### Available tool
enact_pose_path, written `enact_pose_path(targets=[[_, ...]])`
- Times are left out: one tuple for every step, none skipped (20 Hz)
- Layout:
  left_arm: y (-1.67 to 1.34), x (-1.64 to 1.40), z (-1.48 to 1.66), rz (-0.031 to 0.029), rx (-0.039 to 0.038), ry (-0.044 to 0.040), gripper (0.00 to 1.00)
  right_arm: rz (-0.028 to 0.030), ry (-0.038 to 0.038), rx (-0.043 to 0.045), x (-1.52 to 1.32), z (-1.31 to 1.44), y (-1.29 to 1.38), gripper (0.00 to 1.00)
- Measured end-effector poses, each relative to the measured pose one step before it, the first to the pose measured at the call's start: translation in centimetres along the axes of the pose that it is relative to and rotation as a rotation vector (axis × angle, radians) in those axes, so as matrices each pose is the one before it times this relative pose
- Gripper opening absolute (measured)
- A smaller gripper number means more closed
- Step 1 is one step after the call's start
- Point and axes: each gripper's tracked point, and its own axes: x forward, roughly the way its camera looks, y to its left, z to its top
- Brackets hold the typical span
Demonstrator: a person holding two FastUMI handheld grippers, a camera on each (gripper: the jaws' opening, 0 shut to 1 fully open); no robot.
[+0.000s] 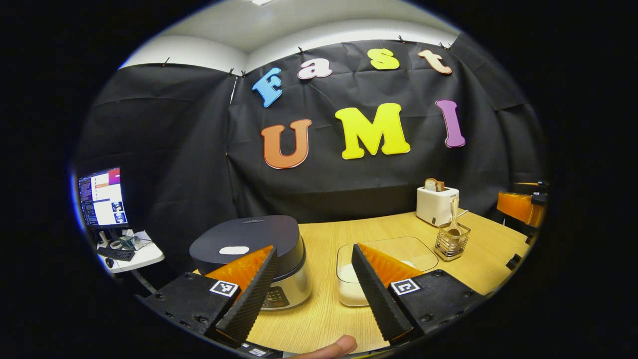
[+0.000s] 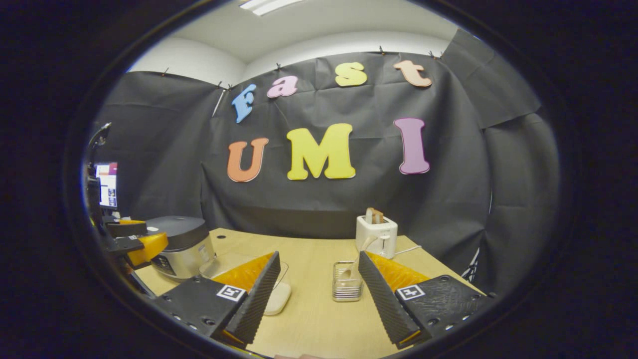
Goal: Close the left gripper, press the button to open the rice cooker; take a wooden spoon from the chopstick holder with the right hand, scoop a spoonful of rice and pour it into the rice cooker, then put the wooden spoon back into the chopstick holder.
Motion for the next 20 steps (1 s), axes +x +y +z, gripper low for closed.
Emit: enact_pose_path(targets=[[-0.042,0.193,-0.078,0.00008,-0.00277,0.00016,0.95,0.00643,0.01124,-0.00216,0.107,-0.450,0.090,0.92],[0.077,0.169,-0.017,-0.00011,0.00033,-0.00092,0.95,-0.00196,0.01010,0.00085,0.192,-0.257,-0.173,0.94],[0.213,0.183,-0.272,0.00335,-0.00010,0.00479,0.95,-0.00145,0.00884,0.00211,0.209,-0.436,-0.241,0.94],[0.260,0.101,-0.153,0.00434,-0.00026,0.00405,0.95,-0.00337,0.00786,0.00545,0.108,-0.269,-0.254,0.93],[0.054,0.012,-0.099,0.00850,-0.00242,0.00258,0.95,-0.00912,0.00638,0.00633,0.018,-0.114,-0.453,0.93],[0.094,-0.040,-0.096,0.00388,-0.00155,0.00325,0.95,-0.01084,0.00137,0.00535,-0.009,0.064,-0.499,0.95],[-0.155,-0.064,0.039,-0.00207,0.00123,-0.00036,0.95,-0.00877,-0.00552,0.00288,-0.074,0.235,-0.318,0.93],[-0.145,-0.147,0.152,0.00026,0.00249,-0.00322,0.95,-0.00671,-0.00506,-0.00102,-0.075,0.273,-0.189,0.94],[-0.081,-0.042,0.069,-0.00296,0.00590,-0.00106,0.95,-0.00510,-0.00561,-0.00549,-0.075,0.069,-0.107,0.94],[0.117,-0.136,0.171,0.00253,0.00206,-0.01089,0.95,-0.00502,-0.00793,-0.00189,0.014,0.164,-0.130,0.92],[0.186,-0.134,0.239,0.00541,-0.00120,-0.00986,0.95,-0.00093,-0.00306,0.00148,-0.014,0.052,-0.013,0.92],[0.074,-0.051,0.209,-0.00027,-0.00069,-0.00480,0.95,0.00451,0.00038,0.00118,0.009,-0.126,0.211,0.94],[0.051,0.067,0.029,-0.00002,-0.00630,-0.00543,0.95,0.00574,0.00542,0.00023,0.003,-0.074,0.148,0.94],[0.028,-0.048,0.072,-0.00139,-0.00853,-0.00598,0.95,0.00813,0.00649,0.00181,-0.047,-0.177,0.175,0.94],[-0.015,0.016,0.086,0.00139,-0.00290,-0.00172,0.95,0.00609,0.00211,0.00168,0.008,-0.012,0.116,0.94],[0.246,0.098,-0.107,0.00911,0.00504,0.00381,0.95,0.00002,0.00180,0.00022,0.098,-0.021,0.006,0.94],[0.430,0.100,-0.139,0.00737,0.00005,0.00437,0.95,-0.00267,-0.00131,-0.00067,0.039,0.065,-0.139,0.94],[0.225,0.065,-0.055,0.00166,-0.00355,0.00149,1.00,-0.00129,-0.00268,-0.00007,0.011,0.137,-0.131,0.92],[0.080,0.113,-0.113,0.00253,-0.00729,0.00252,0.95,-0.00375,-0.00013,0.00026,0.020,-0.041,-0.205,0.92],[0.298,0.133,0.040,0.00754,-0.00215,-0.00046,0.95,-0.00457,-0.00028,0.00151,0.057,0.078,-0.183,0.92]])
